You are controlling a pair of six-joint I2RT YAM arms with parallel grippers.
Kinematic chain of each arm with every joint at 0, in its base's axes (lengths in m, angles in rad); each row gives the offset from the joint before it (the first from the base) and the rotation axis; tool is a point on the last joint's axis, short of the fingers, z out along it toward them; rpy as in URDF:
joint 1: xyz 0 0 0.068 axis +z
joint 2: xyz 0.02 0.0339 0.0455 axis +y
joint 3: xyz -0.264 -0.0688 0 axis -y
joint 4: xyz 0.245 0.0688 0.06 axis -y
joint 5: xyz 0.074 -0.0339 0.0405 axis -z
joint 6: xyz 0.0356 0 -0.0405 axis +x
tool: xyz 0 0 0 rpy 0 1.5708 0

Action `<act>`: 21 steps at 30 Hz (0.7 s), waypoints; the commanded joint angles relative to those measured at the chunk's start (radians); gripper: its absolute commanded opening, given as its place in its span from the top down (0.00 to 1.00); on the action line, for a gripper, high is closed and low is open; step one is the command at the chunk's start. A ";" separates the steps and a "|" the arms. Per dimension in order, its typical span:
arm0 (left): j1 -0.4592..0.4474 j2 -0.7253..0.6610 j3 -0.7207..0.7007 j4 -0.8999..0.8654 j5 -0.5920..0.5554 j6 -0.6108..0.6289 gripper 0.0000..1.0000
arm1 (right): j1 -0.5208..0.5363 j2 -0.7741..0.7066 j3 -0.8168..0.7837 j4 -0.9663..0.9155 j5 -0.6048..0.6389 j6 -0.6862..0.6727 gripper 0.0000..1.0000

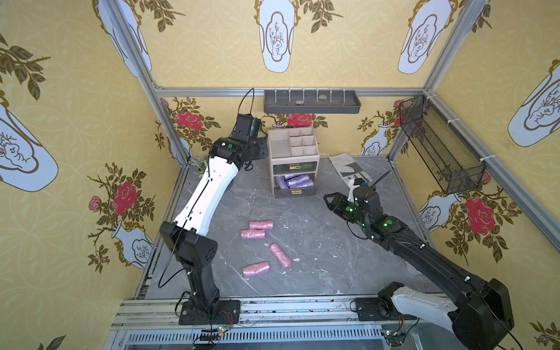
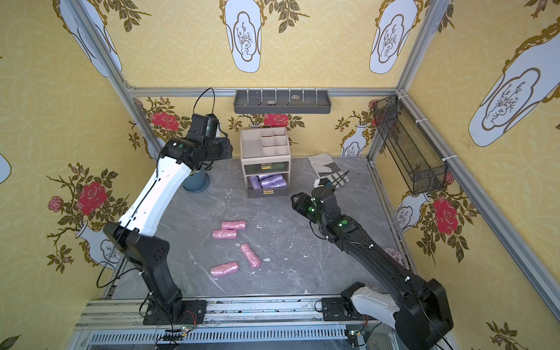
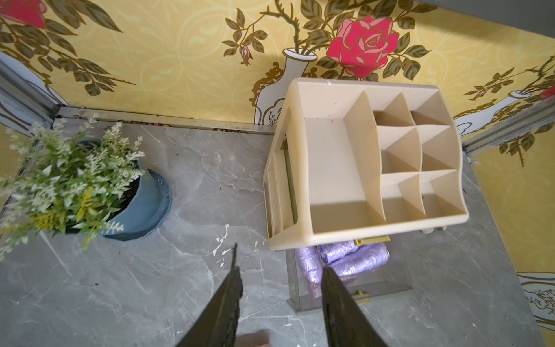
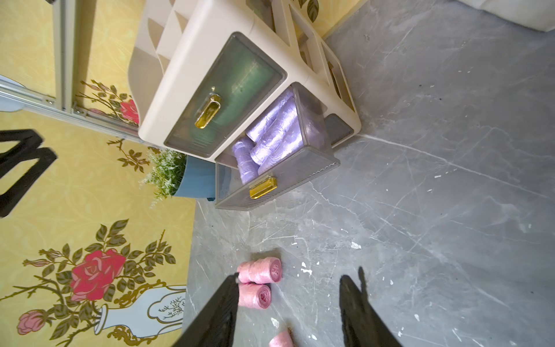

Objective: Sort the rolls of trash bags by color and place them into the drawer
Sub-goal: Close the drawer in the storage box.

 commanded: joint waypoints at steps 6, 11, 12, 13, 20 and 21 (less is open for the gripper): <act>-0.022 0.349 0.458 -0.264 -0.063 -0.002 0.55 | 0.011 -0.082 -0.085 0.047 0.047 0.082 0.43; -0.022 0.365 0.387 -0.221 -0.094 -0.014 0.55 | 0.024 -0.079 -0.128 0.069 0.031 0.096 0.42; -0.022 0.367 0.379 -0.214 -0.095 -0.015 0.56 | 0.028 -0.076 -0.137 0.074 0.032 0.101 0.42; -0.022 0.371 0.376 -0.208 -0.096 -0.015 0.56 | 0.030 -0.074 -0.144 0.081 0.032 0.106 0.42; -0.020 0.393 0.385 -0.145 -0.089 -0.015 0.65 | 0.070 -0.034 -0.204 0.179 0.052 0.147 0.44; -0.022 0.399 0.394 -0.138 -0.091 -0.015 0.67 | 0.083 -0.029 -0.213 0.198 0.067 0.158 0.44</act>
